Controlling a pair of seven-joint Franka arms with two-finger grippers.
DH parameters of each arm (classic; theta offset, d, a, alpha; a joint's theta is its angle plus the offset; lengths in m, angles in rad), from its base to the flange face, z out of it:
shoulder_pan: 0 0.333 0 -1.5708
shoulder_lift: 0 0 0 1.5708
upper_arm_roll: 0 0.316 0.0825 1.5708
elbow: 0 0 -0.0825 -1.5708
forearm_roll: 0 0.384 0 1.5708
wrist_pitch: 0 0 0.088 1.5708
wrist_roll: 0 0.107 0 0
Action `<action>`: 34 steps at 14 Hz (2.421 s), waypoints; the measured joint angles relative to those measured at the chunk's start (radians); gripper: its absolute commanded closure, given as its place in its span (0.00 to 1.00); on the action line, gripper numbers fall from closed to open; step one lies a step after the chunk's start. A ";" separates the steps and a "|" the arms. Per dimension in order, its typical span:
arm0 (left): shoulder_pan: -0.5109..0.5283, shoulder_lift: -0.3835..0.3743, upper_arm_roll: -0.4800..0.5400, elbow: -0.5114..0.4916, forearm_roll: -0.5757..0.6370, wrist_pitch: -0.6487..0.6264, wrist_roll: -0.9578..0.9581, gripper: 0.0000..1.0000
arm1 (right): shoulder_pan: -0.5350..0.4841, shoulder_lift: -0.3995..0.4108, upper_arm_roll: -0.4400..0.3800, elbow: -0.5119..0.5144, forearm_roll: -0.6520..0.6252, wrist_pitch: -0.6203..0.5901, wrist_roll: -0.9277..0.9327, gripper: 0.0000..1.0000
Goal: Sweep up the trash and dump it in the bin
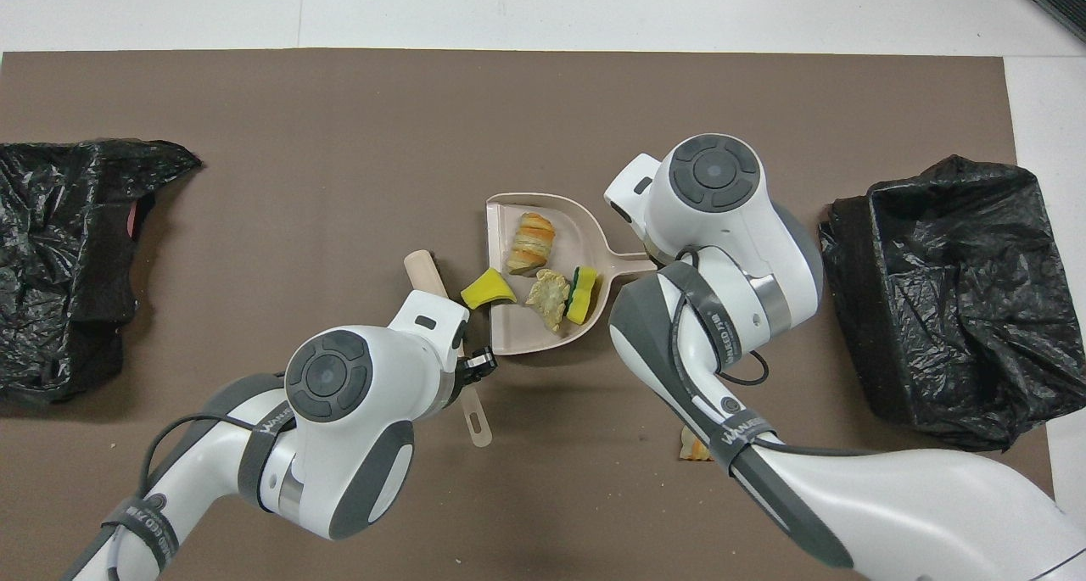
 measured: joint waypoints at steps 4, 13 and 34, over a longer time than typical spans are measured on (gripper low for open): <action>-0.076 0.001 -0.007 0.029 0.000 -0.003 0.009 1.00 | -0.023 -0.003 -0.001 0.011 0.031 0.008 -0.032 1.00; -0.109 0.055 0.013 0.173 0.003 -0.123 0.010 1.00 | -0.122 -0.013 -0.003 0.043 0.258 0.008 -0.096 1.00; -0.333 -0.045 0.005 -0.062 0.062 -0.057 -0.190 0.00 | -0.639 -0.071 -0.012 0.109 0.473 -0.276 -0.815 1.00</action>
